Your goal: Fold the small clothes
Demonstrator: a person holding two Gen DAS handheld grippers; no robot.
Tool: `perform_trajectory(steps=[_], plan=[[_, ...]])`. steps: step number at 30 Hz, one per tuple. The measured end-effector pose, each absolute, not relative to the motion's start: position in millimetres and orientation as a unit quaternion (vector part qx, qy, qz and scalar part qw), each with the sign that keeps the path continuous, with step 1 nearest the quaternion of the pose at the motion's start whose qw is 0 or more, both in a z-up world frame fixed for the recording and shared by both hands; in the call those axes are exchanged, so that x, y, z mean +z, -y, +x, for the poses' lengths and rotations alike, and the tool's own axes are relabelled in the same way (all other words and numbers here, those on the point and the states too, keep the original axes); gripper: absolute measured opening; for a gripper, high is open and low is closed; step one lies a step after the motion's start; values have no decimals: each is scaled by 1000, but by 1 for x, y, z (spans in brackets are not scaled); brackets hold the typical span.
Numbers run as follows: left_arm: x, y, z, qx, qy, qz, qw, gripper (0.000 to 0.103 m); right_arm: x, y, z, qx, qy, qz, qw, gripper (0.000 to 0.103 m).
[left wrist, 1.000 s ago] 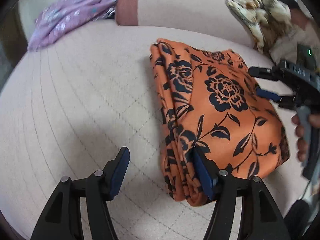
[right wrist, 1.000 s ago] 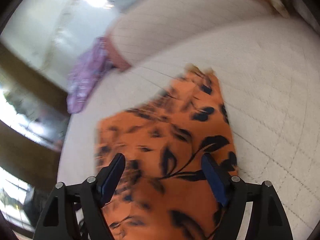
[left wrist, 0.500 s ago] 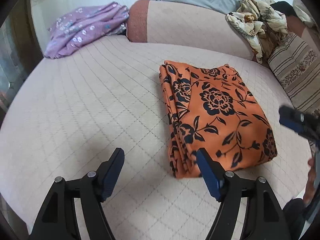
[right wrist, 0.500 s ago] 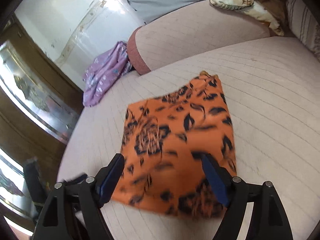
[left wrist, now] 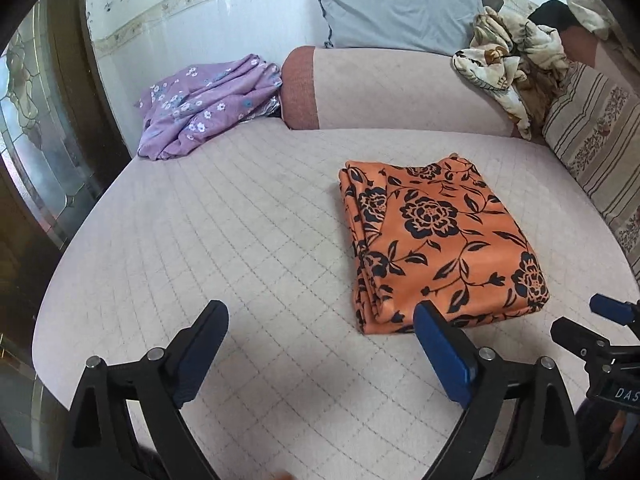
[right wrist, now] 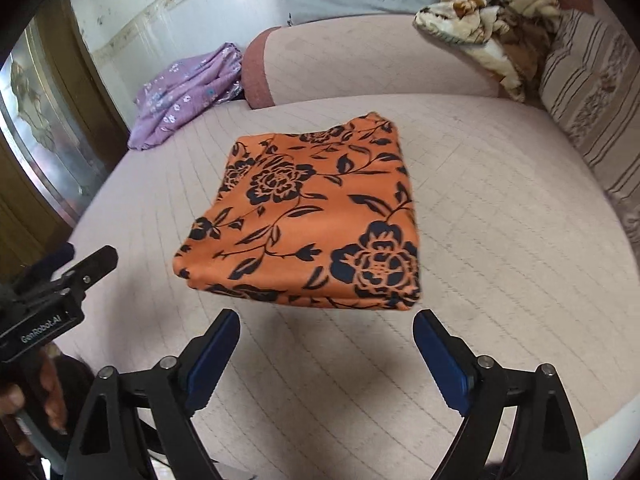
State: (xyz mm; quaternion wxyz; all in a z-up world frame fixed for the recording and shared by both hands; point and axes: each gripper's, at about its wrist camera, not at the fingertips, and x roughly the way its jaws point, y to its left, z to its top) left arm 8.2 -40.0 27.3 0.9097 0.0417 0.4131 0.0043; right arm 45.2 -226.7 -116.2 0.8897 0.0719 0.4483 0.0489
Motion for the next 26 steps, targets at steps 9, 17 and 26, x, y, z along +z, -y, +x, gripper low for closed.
perform_trajectory(steps=[9, 17, 26], plan=[[48, 59, 8, -21, -414, 10, 910, 98, -90, 231, 41, 21, -420, 43, 906, 91], [50, 72, 13, -11, -413, 35, 910, 98, -92, 229, 45, 28, -424, 43, 904, 91], [52, 76, 18, -13, -407, 42, 912, 99, -92, 225, 53, 32, -424, 40, 904, 91]])
